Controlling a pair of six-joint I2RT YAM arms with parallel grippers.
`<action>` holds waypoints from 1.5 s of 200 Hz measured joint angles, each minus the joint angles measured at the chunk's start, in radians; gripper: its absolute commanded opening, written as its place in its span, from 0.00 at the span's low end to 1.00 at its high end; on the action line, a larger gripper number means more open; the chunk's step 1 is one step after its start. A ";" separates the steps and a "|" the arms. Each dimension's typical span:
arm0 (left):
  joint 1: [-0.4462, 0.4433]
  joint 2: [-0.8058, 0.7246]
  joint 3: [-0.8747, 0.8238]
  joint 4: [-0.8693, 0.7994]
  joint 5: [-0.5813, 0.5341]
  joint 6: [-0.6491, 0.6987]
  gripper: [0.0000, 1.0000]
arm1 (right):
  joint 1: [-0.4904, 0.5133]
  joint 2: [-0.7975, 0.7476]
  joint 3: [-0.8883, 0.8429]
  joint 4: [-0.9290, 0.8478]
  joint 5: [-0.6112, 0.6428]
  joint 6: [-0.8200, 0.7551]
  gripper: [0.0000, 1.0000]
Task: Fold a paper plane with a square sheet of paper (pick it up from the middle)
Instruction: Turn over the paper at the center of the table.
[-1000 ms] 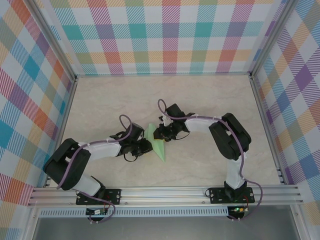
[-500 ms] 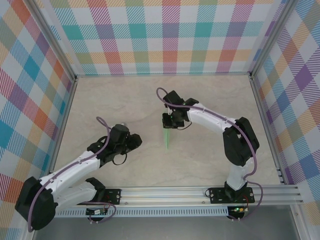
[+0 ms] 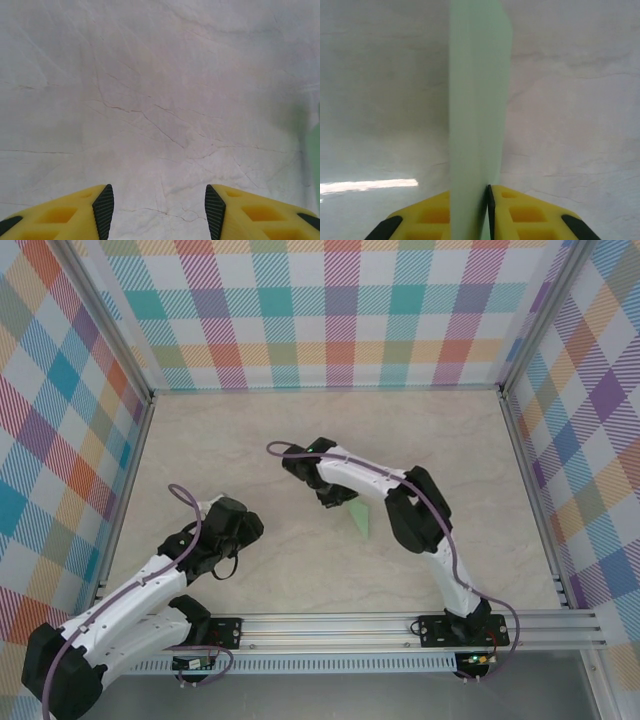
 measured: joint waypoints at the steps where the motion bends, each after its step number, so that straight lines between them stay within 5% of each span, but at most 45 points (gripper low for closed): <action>1: 0.000 -0.001 0.000 0.000 0.000 0.000 0.55 | 0.004 0.006 0.004 0.000 -0.004 0.000 0.20; 19: 0.001 -0.018 0.000 -0.017 -0.015 -0.010 0.55 | 0.037 0.050 0.037 0.015 -0.073 -0.003 0.28; 52: 0.001 -0.023 0.000 -0.038 -0.021 -0.018 0.56 | 0.067 0.023 -0.003 0.139 -0.283 -0.015 0.61; 91: 0.003 -0.008 0.000 -0.034 -0.010 -0.020 0.59 | 0.047 -0.197 -0.198 0.307 -0.432 -0.029 0.95; 105: 0.005 0.017 0.000 -0.026 0.007 -0.014 0.60 | 0.022 -0.325 -0.291 0.380 -0.471 -0.021 1.00; 157: 0.006 0.201 0.038 0.063 0.156 0.033 0.62 | -0.207 -0.692 -0.669 0.649 -0.625 0.050 0.85; 171: 0.006 0.259 0.060 0.098 0.210 0.048 0.63 | -0.220 -0.690 -0.719 0.695 -0.661 0.049 0.79; 184: 0.006 0.306 0.079 0.128 0.251 0.055 0.63 | -0.216 -0.662 -0.729 0.694 -0.704 0.042 0.59; 205: 0.006 0.364 0.102 0.156 0.295 0.062 0.63 | -0.216 -0.618 -0.744 0.716 -0.775 0.049 0.53; 235: 0.006 0.424 0.129 0.177 0.339 0.071 0.63 | -0.217 -0.620 -0.837 0.790 -0.851 0.053 0.25; 277: 0.006 0.492 0.161 0.195 0.373 0.074 0.64 | -0.217 -0.617 -0.849 0.858 -0.974 0.048 0.16; 300: 0.006 0.529 0.180 0.202 0.385 0.074 0.63 | -0.217 -0.587 -0.837 0.870 -1.026 0.037 0.02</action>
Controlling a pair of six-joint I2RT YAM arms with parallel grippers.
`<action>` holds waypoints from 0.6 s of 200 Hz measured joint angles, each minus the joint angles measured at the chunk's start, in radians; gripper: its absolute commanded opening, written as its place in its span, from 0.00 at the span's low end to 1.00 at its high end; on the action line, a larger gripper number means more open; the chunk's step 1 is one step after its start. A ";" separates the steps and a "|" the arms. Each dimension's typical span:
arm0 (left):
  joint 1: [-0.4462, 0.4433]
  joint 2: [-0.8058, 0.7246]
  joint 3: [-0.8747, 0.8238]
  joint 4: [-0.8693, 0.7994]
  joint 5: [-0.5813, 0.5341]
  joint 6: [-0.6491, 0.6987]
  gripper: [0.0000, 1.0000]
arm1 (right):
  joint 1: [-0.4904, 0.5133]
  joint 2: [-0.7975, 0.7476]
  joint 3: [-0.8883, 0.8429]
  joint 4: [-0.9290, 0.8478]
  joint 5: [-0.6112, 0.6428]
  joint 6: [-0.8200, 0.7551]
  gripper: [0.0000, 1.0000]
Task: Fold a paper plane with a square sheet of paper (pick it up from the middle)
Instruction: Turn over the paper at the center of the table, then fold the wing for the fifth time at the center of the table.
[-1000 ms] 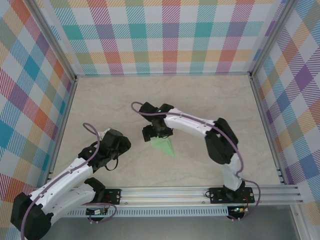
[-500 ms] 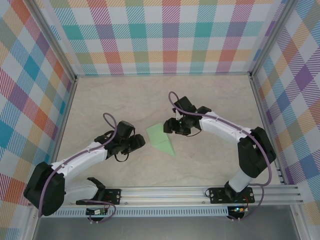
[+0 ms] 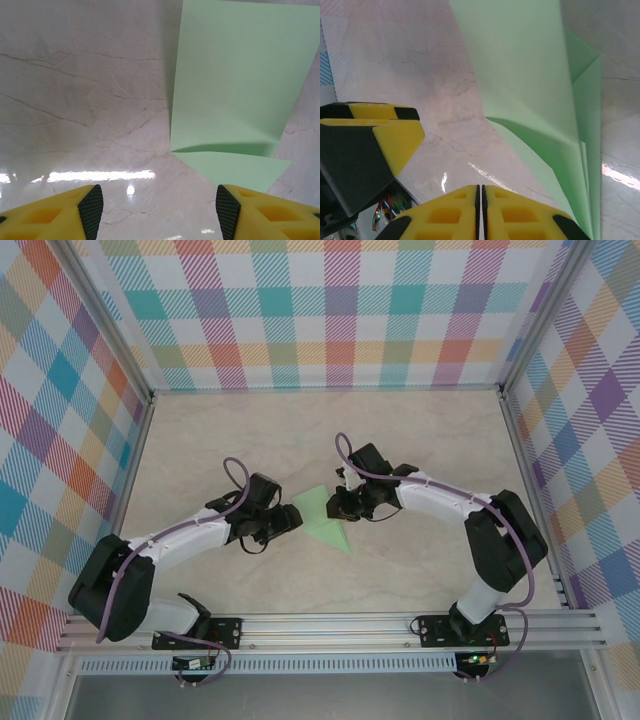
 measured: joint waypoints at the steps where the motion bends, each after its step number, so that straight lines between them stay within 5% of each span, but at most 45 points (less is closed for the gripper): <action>1: 0.000 0.001 0.000 0.000 0.000 0.000 0.63 | 0.000 0.003 0.002 -0.001 -0.003 -0.004 0.02; 120: 0.000 0.062 0.029 0.011 0.034 0.000 0.64 | -0.100 0.183 -0.003 0.101 -0.138 -0.040 0.06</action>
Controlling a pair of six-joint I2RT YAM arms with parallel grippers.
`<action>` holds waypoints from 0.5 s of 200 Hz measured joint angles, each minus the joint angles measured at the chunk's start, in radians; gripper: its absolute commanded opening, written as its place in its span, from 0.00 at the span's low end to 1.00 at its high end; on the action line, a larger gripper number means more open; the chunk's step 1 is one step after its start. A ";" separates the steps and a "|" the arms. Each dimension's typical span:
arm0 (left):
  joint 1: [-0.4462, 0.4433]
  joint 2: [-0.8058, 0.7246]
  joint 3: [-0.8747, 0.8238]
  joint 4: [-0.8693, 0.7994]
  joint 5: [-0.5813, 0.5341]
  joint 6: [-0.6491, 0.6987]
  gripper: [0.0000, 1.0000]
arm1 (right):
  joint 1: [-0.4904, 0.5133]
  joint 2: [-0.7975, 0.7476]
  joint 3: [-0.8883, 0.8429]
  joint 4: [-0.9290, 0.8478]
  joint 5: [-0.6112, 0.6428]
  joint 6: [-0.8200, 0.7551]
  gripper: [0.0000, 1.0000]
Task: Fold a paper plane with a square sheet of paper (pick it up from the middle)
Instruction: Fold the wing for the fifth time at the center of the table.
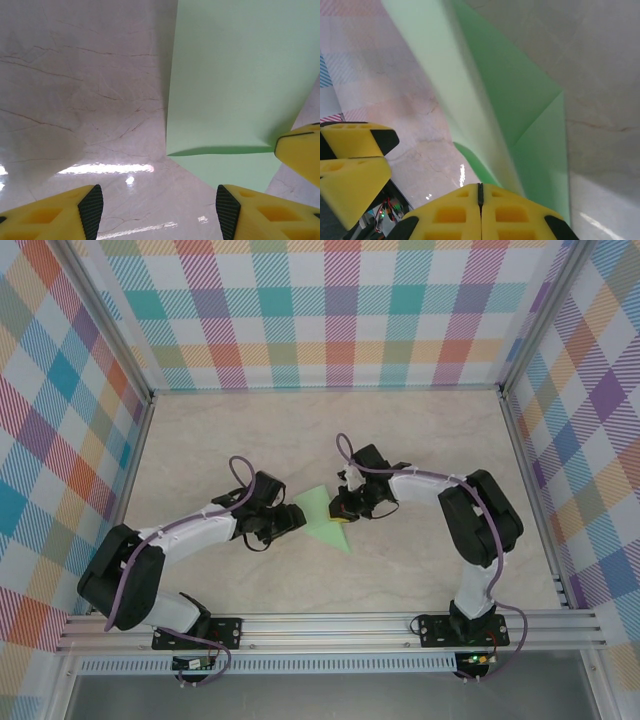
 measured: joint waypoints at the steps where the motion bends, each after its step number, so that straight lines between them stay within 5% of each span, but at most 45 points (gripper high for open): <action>1: 0.000 0.000 0.000 0.000 0.000 0.000 0.64 | -0.002 0.002 -0.002 0.003 -0.002 0.000 0.06; 100: 0.000 0.064 0.037 0.045 0.023 -0.005 0.64 | -0.078 0.075 -0.080 0.122 -0.105 0.011 0.07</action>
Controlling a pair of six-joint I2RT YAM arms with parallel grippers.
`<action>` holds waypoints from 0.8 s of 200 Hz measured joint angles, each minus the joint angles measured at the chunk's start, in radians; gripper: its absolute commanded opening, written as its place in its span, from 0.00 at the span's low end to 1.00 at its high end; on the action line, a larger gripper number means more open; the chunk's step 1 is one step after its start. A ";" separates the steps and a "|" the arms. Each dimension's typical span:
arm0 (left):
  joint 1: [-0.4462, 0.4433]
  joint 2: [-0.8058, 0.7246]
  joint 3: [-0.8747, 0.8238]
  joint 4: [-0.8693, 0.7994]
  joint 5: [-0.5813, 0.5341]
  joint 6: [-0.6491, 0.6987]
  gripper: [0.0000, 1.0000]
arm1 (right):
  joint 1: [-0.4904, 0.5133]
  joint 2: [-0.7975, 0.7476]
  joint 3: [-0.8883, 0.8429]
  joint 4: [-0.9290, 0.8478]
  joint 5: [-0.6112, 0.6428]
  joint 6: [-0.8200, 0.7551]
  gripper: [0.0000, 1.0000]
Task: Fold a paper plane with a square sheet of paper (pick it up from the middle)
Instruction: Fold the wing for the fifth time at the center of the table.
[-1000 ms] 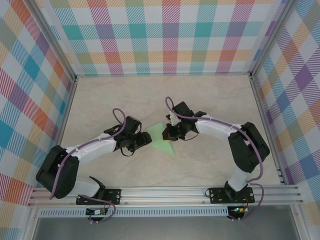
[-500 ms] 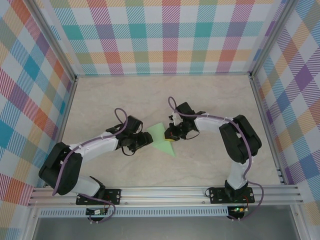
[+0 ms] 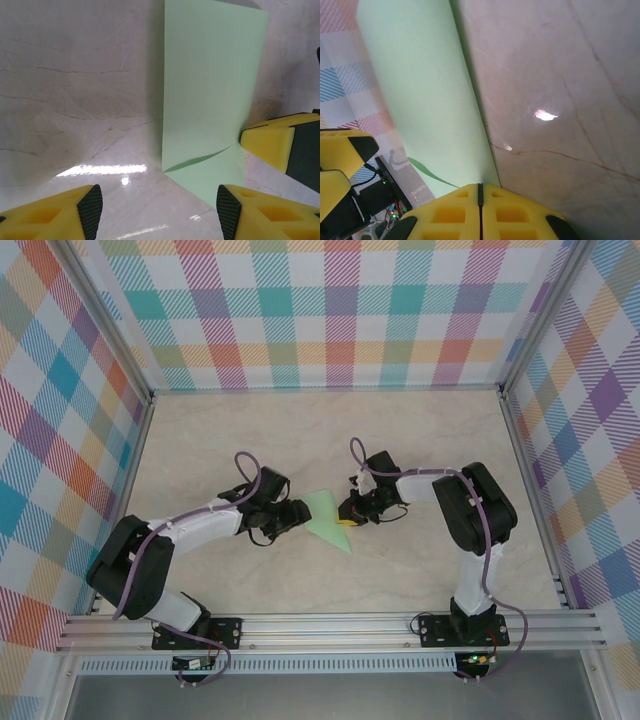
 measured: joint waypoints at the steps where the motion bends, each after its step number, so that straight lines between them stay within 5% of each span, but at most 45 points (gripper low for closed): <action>1: 0.000 0.000 0.000 0.000 0.000 0.000 0.64 | 0.000 0.000 0.000 0.001 0.000 0.000 0.07; 160: 0.007 0.159 0.034 0.168 0.084 -0.076 0.62 | -0.024 0.014 -0.009 0.026 -0.052 0.011 0.10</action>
